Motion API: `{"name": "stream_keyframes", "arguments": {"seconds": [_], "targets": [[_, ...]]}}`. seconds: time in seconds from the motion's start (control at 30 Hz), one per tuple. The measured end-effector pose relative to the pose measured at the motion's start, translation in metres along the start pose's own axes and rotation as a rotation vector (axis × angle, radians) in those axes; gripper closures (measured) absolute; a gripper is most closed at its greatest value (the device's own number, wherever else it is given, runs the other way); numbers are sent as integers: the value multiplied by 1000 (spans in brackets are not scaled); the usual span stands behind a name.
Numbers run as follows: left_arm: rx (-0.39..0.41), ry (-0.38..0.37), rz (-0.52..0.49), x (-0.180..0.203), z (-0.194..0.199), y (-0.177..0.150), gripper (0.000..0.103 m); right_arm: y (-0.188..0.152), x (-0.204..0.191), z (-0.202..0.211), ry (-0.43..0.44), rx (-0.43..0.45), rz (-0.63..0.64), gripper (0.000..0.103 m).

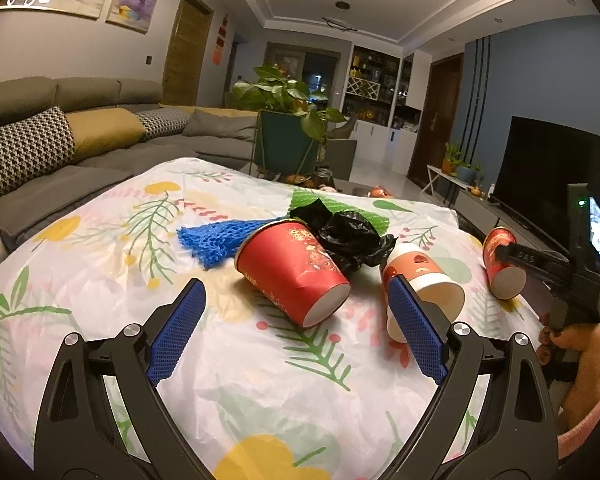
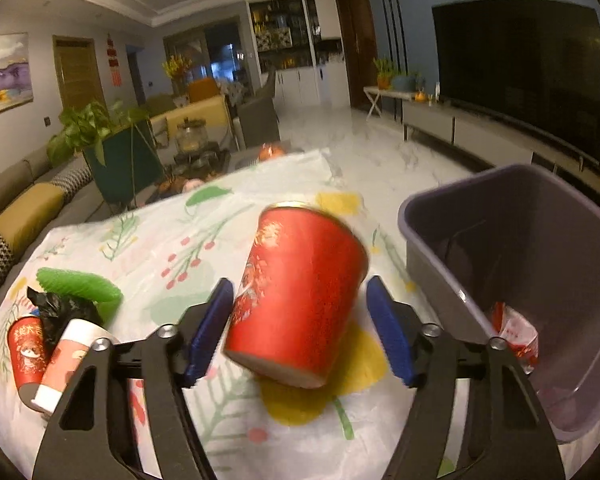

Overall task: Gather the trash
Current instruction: 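Move both grippers back toward the paper cups on the table, then close the right gripper on the red paper cup while the left grasps the orange cup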

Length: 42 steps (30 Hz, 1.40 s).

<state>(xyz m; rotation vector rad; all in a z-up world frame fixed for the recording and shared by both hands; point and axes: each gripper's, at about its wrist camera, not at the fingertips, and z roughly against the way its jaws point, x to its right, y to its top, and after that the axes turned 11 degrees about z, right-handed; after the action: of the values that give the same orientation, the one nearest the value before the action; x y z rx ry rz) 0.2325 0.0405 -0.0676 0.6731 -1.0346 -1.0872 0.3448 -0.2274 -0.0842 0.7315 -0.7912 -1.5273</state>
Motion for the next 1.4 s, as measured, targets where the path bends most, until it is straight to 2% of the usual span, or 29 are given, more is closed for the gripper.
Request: {"name": "stream_keyframes", "arguments": {"seconds": [0.3, 0.4, 0.53, 0.73, 0.8, 0.83, 0.9, 1.0, 1.4], "targets": [[-22, -84, -29, 20, -3, -6, 12, -7, -1, 13, 45, 28, 18, 45], [-43, -123, -65, 33, -10, -10, 12, -11, 3, 28, 61, 54, 10, 45], [-65, -126, -129, 51, -27, -15, 15, -16, 6, 49, 86, 91, 10, 45], [-154, -128, -177, 67, -55, -17, 45, -21, 13, 78, 121, 143, 11, 44], [-176, -127, -202, 74, -60, -18, 60, -23, 15, 84, 128, 152, 12, 44], [-187, -128, -216, 77, -63, -19, 64, -24, 16, 87, 133, 156, 11, 44], [-206, -129, -239, 83, -68, -21, 82, -27, 19, 93, 139, 164, 12, 44], [-217, -135, -253, 86, -70, -23, 101, -30, 23, 99, 145, 173, 12, 44], [-108, -198, -247, 101, -22, -24, 101, -38, 34, 130, 161, 219, 19, 44]]}}
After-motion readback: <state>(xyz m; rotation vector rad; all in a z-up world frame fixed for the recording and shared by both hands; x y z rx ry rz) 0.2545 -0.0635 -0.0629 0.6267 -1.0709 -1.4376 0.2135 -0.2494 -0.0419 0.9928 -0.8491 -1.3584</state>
